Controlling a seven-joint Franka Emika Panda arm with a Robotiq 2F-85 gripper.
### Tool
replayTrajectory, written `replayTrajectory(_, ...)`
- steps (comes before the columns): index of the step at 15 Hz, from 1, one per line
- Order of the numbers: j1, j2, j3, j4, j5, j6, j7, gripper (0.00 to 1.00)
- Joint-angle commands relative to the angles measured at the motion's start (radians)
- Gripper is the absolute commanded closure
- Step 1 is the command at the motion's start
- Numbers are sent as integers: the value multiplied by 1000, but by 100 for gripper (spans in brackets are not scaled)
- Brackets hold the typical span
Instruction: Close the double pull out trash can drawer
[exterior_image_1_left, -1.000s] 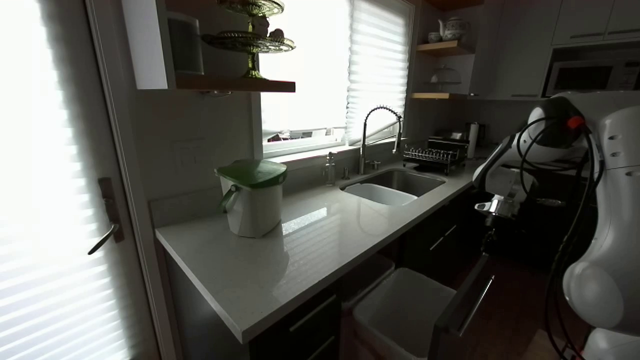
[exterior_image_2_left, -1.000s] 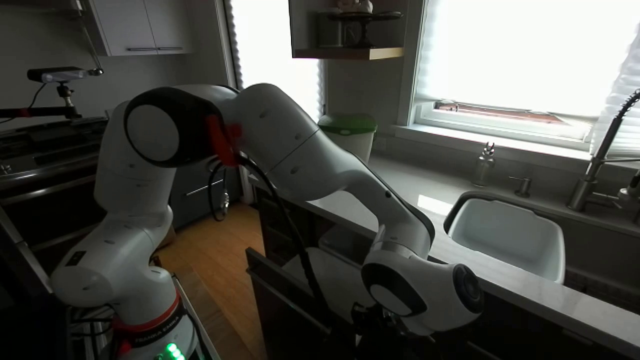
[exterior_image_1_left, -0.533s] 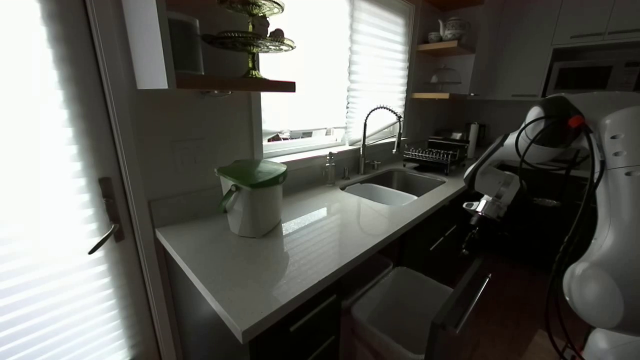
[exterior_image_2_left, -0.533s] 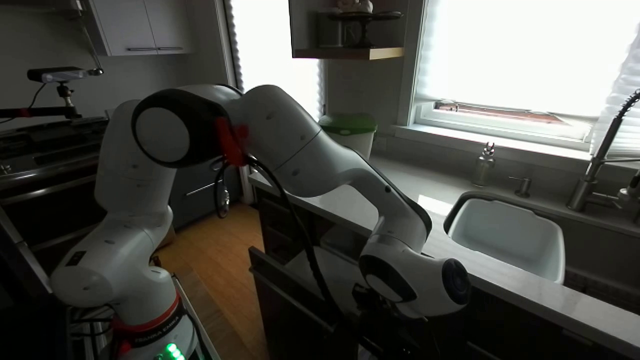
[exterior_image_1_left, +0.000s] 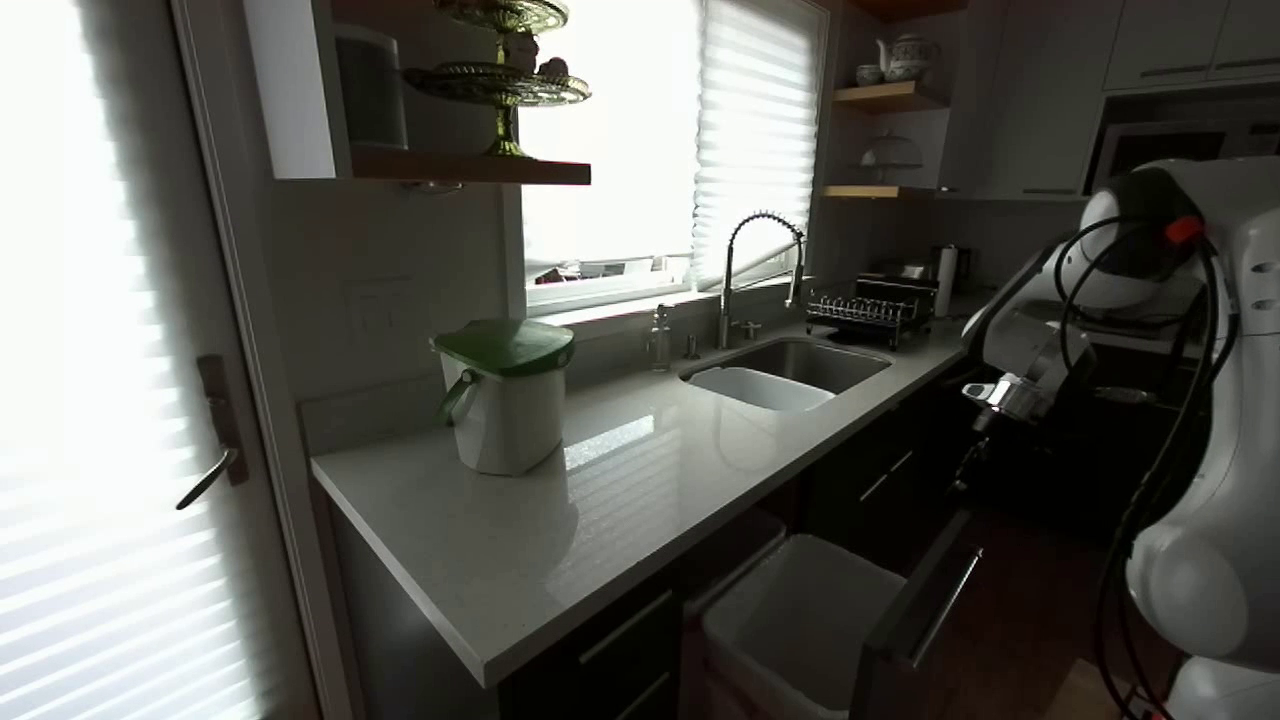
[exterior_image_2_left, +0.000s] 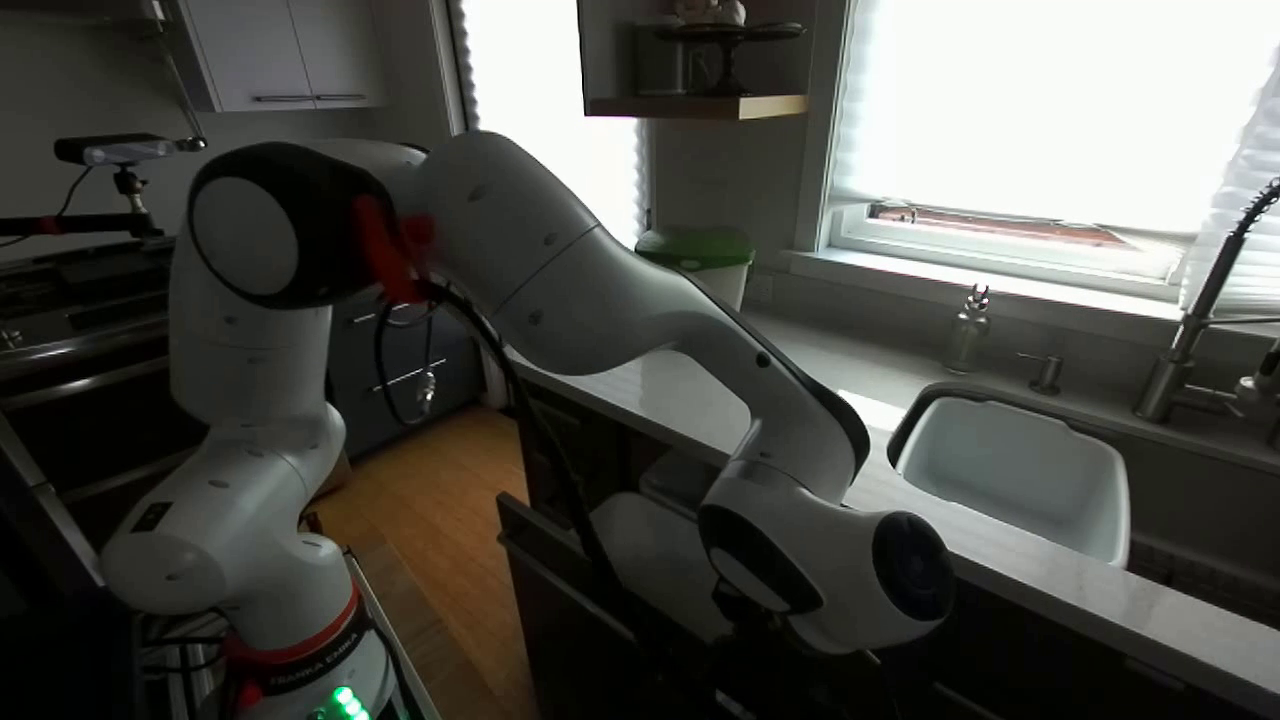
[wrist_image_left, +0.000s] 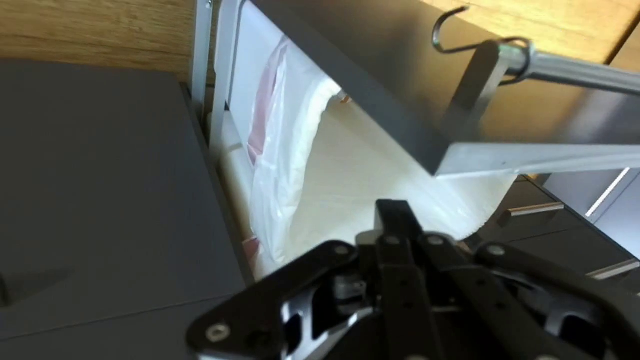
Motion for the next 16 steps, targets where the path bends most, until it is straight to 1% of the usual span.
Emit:
replayTrajectory(1,25,-102,-78,-80,-153,27,153,100)
replayTrajectory(2,27,-109,-91,-84,-192,37,196,100)
replayTrajectory(3,27,-110,-101,-80,-234,23,231,100)
replayTrajectory(6,21,-89,-98,-67,-299,-22,243,100)
replayTrajectory(7,23,-83,-92,-68,-307,-21,237,100)
replayTrajectory(10,38,-74,-68,-97,-302,54,167,100)
replayTrajectory(11,25,-76,-78,-69,-280,5,194,99)
replayTrajectory(16,41,-69,-68,-81,-284,31,181,99)
